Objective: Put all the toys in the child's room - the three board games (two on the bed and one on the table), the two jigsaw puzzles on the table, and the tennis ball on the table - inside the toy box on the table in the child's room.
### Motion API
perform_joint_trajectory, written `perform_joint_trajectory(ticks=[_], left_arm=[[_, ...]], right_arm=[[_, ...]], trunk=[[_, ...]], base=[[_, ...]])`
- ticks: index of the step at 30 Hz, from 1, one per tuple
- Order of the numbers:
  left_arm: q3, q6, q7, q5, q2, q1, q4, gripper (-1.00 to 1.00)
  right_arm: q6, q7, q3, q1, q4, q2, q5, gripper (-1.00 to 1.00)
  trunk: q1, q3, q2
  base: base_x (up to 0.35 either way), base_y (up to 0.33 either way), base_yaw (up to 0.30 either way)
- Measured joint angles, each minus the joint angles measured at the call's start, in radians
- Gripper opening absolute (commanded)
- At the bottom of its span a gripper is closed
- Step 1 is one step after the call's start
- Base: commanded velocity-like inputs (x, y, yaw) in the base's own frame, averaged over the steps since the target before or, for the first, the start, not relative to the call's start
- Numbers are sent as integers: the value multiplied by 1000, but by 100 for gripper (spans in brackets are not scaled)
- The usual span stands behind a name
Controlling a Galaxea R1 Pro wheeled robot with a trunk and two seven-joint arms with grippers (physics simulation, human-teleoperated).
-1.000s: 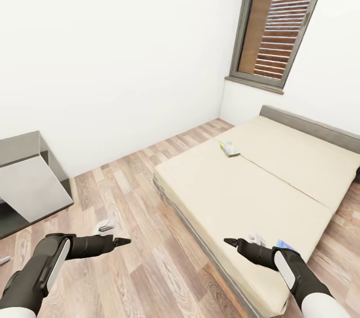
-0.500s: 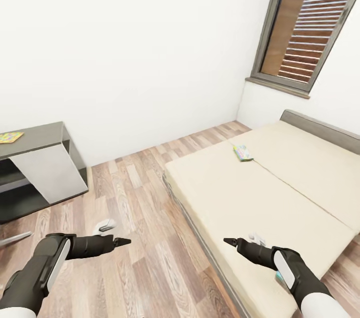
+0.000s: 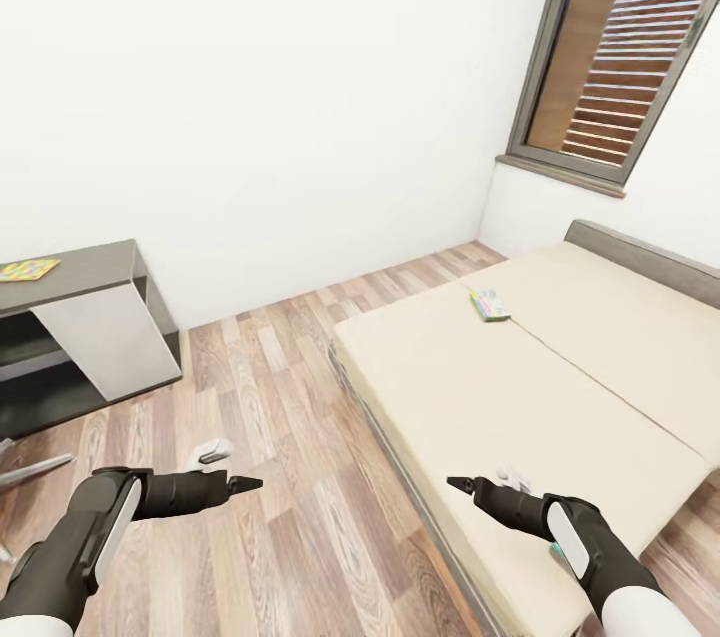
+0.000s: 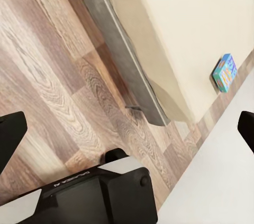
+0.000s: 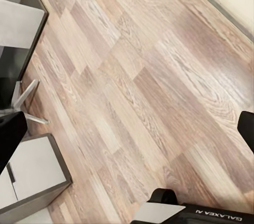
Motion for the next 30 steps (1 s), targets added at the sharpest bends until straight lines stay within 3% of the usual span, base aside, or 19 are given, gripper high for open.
perform_joint_trajectory(ticks=[9, 19, 30], left_arm=[[-1, -1, 1, 0, -3, 0, 0, 100], [-1, -1, 1, 0, -4, 0, 0, 100], [-1, -1, 2, 0, -5, 0, 0, 100]], right_arm=[[-4, -3, 1, 0, 0, 3, 3, 100], [-6, -6, 4, 0, 0, 10, 12, 100], [-7, -6, 4, 0, 0, 11, 12, 100]], trunk=[[0, 0, 0], [0, 1, 0], [0, 1, 0]], base=[[-11, -5, 15], [-1, -110, 177], [0, -8, 12]])
